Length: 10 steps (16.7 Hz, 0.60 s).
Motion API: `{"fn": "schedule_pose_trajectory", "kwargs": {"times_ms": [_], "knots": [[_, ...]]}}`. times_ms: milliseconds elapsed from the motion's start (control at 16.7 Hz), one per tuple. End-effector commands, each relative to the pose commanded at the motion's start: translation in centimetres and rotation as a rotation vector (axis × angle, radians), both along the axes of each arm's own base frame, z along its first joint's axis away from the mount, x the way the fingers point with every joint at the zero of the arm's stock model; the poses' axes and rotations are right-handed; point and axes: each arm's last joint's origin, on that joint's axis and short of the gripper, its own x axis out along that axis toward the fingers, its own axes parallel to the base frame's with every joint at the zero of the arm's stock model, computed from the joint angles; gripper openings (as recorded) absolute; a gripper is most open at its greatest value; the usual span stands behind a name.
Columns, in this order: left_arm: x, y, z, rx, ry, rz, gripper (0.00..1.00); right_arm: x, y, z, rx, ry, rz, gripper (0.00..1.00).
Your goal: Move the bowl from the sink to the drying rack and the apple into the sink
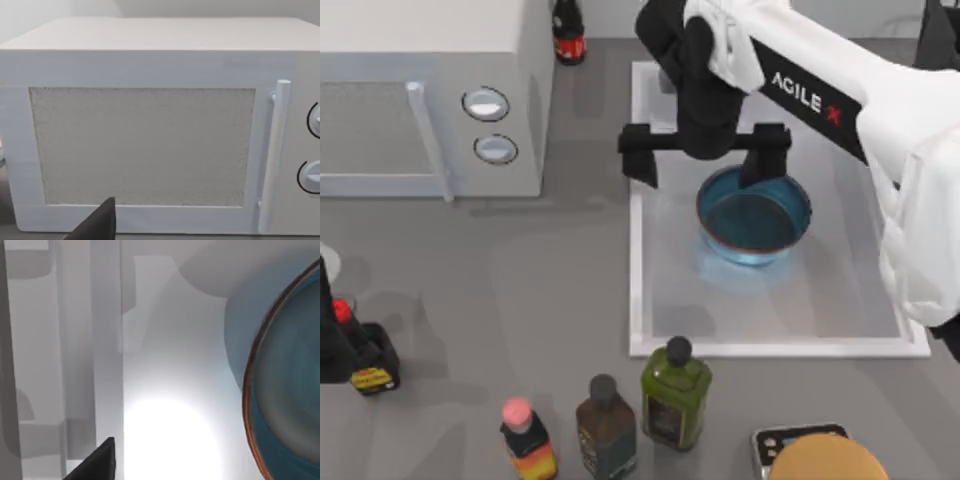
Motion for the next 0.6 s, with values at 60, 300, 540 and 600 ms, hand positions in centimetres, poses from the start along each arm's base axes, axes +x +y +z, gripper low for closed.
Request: {"fn": "schedule_pose_trajectory", "kwargs": {"times_ms": [60,300,540,600], "knots": [[0.0,0.0,0.0,0.000,0.000,0.000,1.00,0.3,0.0,-1.3,0.000,0.000,0.000,1.00],[0.0,0.0,0.0,0.000,0.000,0.000,1.00,1.1,0.0,-6.3,0.000,0.000,0.000,1.00],[0.0,0.0,0.0,0.000,0.000,0.000,1.00,1.2,0.0,-7.0,0.000,0.000,0.000,1.00],[0.0,0.0,0.0,0.000,0.000,0.000,1.00,1.2,0.0,-7.0,0.000,0.000,0.000,1.00]]}}
